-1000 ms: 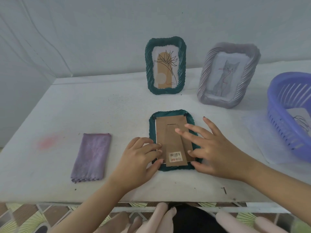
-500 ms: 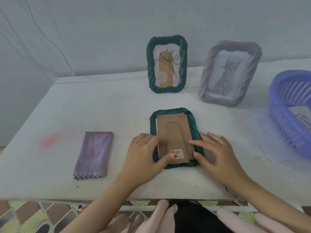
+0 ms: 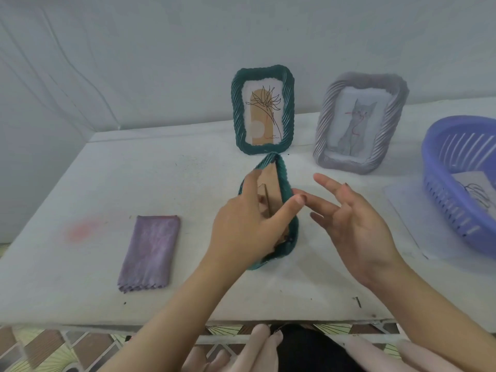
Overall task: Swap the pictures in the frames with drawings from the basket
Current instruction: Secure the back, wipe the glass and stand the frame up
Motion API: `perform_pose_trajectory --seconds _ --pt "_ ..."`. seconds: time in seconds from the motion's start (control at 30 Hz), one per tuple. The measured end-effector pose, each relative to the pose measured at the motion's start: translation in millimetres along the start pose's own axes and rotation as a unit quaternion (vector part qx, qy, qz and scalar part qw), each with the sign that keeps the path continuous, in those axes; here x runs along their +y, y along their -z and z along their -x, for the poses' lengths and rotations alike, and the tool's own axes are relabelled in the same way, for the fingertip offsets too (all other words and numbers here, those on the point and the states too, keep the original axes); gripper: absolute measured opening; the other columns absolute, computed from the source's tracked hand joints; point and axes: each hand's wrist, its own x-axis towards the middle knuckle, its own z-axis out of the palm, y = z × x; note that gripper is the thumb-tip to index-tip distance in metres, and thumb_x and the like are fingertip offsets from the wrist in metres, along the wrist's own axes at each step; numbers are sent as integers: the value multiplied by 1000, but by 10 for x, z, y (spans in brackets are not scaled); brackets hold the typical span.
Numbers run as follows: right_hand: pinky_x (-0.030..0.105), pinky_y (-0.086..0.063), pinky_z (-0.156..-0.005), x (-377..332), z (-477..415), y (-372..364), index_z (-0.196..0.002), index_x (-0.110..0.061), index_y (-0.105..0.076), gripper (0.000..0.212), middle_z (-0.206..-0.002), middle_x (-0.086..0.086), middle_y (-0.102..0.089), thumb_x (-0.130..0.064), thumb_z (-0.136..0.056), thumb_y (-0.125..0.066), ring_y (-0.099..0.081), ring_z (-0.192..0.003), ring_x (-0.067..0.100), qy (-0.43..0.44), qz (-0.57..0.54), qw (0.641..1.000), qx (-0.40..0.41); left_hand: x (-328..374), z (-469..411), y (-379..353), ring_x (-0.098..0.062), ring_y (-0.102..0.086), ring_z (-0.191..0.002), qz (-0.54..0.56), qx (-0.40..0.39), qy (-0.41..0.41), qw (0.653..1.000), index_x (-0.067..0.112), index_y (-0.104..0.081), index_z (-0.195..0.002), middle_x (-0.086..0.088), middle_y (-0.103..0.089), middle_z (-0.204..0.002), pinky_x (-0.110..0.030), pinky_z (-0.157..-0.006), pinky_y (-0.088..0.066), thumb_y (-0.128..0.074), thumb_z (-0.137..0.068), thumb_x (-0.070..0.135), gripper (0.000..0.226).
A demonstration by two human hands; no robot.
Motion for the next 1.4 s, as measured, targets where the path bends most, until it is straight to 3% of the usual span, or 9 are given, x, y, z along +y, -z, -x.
perform_pose_trajectory --seconds 0.23,0.37,0.47,0.57,0.83,0.93,1.13,1.27,1.4 --pt "33 -41 -100 82 -149 -68 -119 -36 -51 28 -114 -4 -67 -28 -98 -35 -57 -114 13 -1 102 995 -2 78 -105 366 -9 -57 -63 -31 -14 34 999 34 -31 -132 7 -63 -74 -18 -52 -41 -50 -84 27 52" --pt "26 -43 -98 293 -195 -27 -117 -41 -50 30 -112 -10 -61 -22 -95 -46 -58 -107 9 -17 181 983 12 -213 -153 410 -6 -37 -42 142 12 112 983 37 -42 -127 5 -43 -52 -15 -40 -32 -37 -86 8 50" --pt "11 -47 -76 323 -196 -40 -119 -41 -47 33 -106 -14 -62 -19 -95 -46 -58 -96 0 -2 187 982 25 -468 -151 207 -8 -41 -46 341 -23 208 917 27 -50 -127 0 -51 -61 -18 -43 -36 -35 -89 -2 50" --pt "17 -46 -75 349 -219 31 -119 -41 -48 37 -103 -10 -63 -15 -94 -49 -60 -95 3 26 199 975 92 -614 -42 -6 -9 -49 -51 419 -54 207 883 25 -49 -128 2 -61 -65 -19 -45 -41 -33 -92 -4 49" --pt "3 -41 -74 521 -177 169 -124 -18 -55 36 -91 0 -64 -10 -88 -56 -58 -82 4 157 422 884 130 -858 66 -211 -10 -52 -101 18 16 31 999 18 -55 -126 2 -57 -118 -3 -80 -35 -53 -88 6 40" --pt "25 -41 -83 601 -199 215 -125 -18 -55 36 -94 -3 -61 -16 -89 -56 -50 -94 18 165 484 849 135 -911 104 -225 -18 -47 -111 -75 41 -13 996 17 -64 -116 2 -61 -118 -16 -92 -29 -60 -85 11 32" --pt "27 -31 -89 680 -247 247 -122 -16 -58 32 -108 2 -66 -17 -90 -55 -50 -101 24 187 547 803 143 -1106 140 22 -28 -56 -107 -121 141 -7 983 14 -68 -107 -8 -66 -111 -34 -93 -38 -54 -84 14 27" --pt "25 -29 -90 691 -252 251 -121 -16 -59 39 -110 2 -65 -27 -87 -44 -52 -102 26 185 558 797 139 -1354 229 320 -40 -46 -121 -189 211 78 956 14 -62 -118 -18 -59 -124 -50 -102 -32 -41 -85 18 40" --pt "25 -29 -90 691 -242 250 -120 -17 -59 39 -112 2 -64 -29 -86 -43 -50 -104 24 186 568 789 140 -1629 378 431 -43 -35 -127 -230 134 188 945 25 -46 -135 -23 -43 -137 -55 -104 -26 -43 -93 18 43"
